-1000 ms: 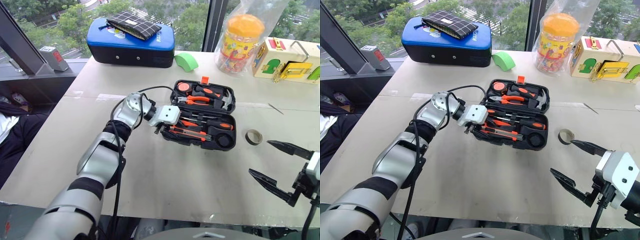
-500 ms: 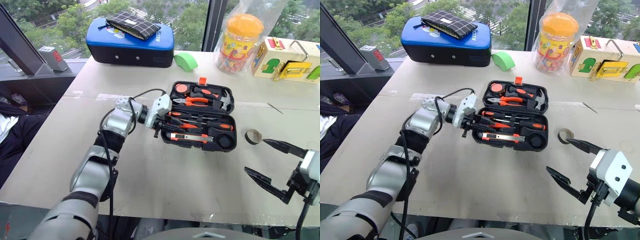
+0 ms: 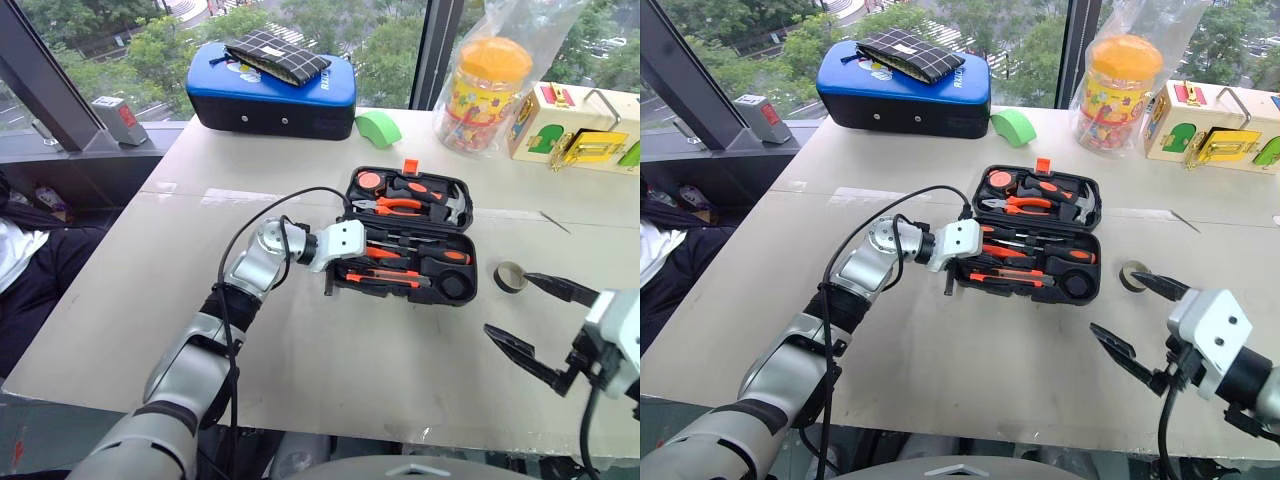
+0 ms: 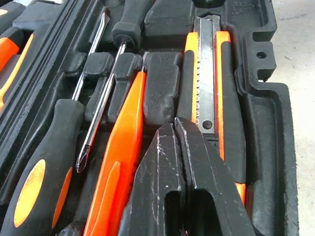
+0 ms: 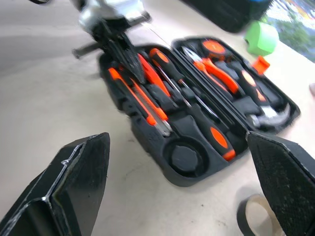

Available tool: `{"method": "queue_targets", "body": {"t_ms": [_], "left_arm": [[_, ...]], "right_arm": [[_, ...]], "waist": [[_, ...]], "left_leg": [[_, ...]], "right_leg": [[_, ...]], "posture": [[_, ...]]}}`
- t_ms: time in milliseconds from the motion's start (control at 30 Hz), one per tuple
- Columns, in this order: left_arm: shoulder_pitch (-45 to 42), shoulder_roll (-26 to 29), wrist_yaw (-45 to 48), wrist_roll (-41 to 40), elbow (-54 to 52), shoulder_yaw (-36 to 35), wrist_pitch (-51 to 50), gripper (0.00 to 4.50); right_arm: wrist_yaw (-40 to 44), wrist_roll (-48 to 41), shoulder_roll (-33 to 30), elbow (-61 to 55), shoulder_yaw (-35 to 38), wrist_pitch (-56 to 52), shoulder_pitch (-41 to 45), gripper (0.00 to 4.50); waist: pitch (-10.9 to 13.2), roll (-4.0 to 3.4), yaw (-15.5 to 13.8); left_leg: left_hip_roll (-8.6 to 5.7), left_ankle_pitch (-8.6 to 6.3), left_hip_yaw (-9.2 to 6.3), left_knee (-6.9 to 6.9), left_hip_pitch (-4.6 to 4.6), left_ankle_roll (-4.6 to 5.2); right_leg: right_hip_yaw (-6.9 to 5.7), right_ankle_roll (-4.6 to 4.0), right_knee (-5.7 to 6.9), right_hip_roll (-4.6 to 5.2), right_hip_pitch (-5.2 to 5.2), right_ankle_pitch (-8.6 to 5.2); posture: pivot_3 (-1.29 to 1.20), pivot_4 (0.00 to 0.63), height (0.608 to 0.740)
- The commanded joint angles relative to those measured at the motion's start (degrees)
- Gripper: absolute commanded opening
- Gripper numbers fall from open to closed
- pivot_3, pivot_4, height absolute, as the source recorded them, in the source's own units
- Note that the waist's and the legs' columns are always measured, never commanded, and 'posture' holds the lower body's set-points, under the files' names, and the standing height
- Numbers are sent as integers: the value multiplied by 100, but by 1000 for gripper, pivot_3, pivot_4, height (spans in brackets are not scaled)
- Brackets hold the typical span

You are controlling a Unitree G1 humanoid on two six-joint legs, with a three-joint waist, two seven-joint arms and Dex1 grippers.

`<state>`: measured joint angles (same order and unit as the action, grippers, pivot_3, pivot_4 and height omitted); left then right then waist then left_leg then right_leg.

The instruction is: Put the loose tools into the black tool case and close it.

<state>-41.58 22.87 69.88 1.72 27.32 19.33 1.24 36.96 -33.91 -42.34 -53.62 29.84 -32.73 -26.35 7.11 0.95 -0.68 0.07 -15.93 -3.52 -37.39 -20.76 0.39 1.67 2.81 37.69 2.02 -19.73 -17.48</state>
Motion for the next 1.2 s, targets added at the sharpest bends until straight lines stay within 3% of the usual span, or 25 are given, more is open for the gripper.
{"method": "queue_targets", "body": {"t_ms": [33,167,200,333,367,533,567,700,800,967,1100,1200], "left_arm": [[225,-82,342,-921,-733,-440,-516,23],[452,194,473,-2075,-2198,-977,-2182,23],[575,316,479,-2316,-2613,-1065,-2472,523],[1136,697,18,-3098,-4240,-1332,-3672,2074],[1272,809,-39,-3272,-4581,-1393,-3883,2506],[1596,1092,-514,-3727,-5445,-1656,-4341,2506],[1647,1128,-611,-3765,-5549,-1686,-4374,2540],[1813,1200,-951,-3861,-5852,-1717,-4438,2557],[2009,1302,-1090,-3867,-5959,-1769,-4400,2557],[2322,1459,-1207,-3850,-6021,-1805,-4266,2557],[2722,1717,-1139,-3849,-6061,-1946,-4123,2557],[2958,1872,-1098,-3930,-6121,-2058,-4032,2557]], "right_arm": [[-826,-289,-223,109,-224,-1124,717,4500],[-979,-351,-997,639,-856,-2350,1893,4500],[-968,-381,-1114,924,-1107,-2597,2258,4500],[-842,-76,-1434,2098,-2121,-3178,3411,3300],[-837,33,-1490,2375,-2352,-3291,3659,3240],[-530,302,-1557,3223,-3104,-3444,4426,3240],[-481,423,-1521,3448,-3298,-3400,4575,2994],[-190,749,-1514,4041,-3831,-3252,4923,1509],[30,842,-1495,4188,-3989,-3180,5100,14],[341,776,-1656,3881,-3774,-3151,5053,14],[791,-245,-1701,2651,-3107,-3924,5268,14],[686,-551,-1463,2084,-3287,-4409,5551,14]], "waist": [[10,-7,18],[29,-10,61],[29,-10,80],[29,-22,140],[30,-22,146],[35,-24,120],[35,-24,121],[35,-24,136],[34,-25,137],[35,-26,135],[40,-34,136],[40,-33,150]], "left_leg": [[0,0,0,0,-3,0],[4,1,-11,2,-43,-1],[7,1,-15,1,-57,-1],[10,1,-22,9,-69,-1],[9,1,-24,9,-74,-1],[7,1,-20,0,-98,-1],[7,1,-18,-1,-97,-1],[5,1,-10,0,-95,-1],[6,1,-8,3,-96,-1],[8,1,-9,6,-96,-1],[8,1,-9,7,-98,-1],[16,1,-11,10,-94,-1]], "right_leg": [[0,0,0,1,-4,0],[-4,-1,2,-2,-40,0],[-5,-2,1,-5,-52,1],[2,-2,-12,-2,-60,1],[3,-2,-16,0,-60,1],[7,-1,-8,2,-90,2],[9,-1,-7,3,-90,2],[14,-1,-7,2,-91,2],[16,-1,-7,1,-96,2],[18,-1,-8,2,-97,2],[19,-1,-8,4,-98,2],[20,-2,-9,8,-98,3]], "posture": [[0,150,740],[0,150,740],[0,150,740],[0,150,740],[0,150,740],[0,150,740],[0,150,740],[0,150,740],[0,150,740],[0,150,740],[0,150,740],[0,150,740]]}}
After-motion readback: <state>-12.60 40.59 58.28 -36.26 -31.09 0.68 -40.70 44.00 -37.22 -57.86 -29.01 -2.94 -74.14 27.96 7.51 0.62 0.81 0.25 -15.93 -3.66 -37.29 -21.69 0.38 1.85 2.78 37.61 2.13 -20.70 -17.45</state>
